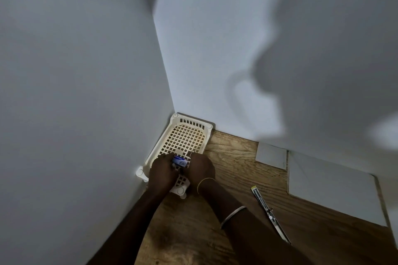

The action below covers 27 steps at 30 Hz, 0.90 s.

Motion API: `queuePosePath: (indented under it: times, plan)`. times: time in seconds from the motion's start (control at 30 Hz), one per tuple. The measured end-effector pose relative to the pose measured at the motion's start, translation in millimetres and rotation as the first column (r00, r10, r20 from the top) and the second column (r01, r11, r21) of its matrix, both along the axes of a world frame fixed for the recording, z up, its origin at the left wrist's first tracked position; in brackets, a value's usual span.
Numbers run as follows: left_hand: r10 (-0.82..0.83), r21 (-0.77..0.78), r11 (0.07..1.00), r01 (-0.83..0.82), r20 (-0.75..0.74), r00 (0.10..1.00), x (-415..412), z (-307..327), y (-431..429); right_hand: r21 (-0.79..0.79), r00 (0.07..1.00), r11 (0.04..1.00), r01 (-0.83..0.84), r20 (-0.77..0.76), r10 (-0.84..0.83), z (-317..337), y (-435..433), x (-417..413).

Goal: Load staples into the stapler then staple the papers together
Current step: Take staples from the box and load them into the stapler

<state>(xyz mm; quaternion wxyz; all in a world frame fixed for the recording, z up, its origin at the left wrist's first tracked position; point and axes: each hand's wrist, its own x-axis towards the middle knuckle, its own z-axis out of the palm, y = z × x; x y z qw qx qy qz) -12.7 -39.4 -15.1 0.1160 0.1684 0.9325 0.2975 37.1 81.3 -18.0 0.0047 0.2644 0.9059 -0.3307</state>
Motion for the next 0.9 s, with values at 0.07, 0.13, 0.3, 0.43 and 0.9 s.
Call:
queuePosePath:
  times: [0.07, 0.13, 0.3, 0.43, 0.9]
  plan:
    - [0.025, 0.014, 1.000, -0.025, -0.010, 1.000, 2, 1, 1, -0.068, 0.998, 0.997, 0.028, -0.061, -0.032, 6, 10, 7]
    - [0.049, 0.054, 0.997, -0.047, -0.036, 0.998, 4, 5, 8, -0.091, 0.990, 0.992, 0.092, -0.096, -0.100, 12, 26, 15]
    - [-0.042, 0.148, 0.987, 0.067, -0.168, 0.985, 28, 19, 50, -0.078, 0.967, 0.969, 0.236, -0.082, -0.242, 20, 78, 55]
    - [-0.197, 0.216, 0.950, 0.224, -0.139, 0.971, 66, 19, 89, -0.109, 0.945, 0.940, 0.324, -0.016, -0.328, 18, 115, 105]
    - [-0.325, 0.153, 0.942, 0.298, 0.208, 0.922, 162, -19, 131, 0.110, 0.885, 0.945, 0.309, 0.330, -0.328, -10, 131, 248]
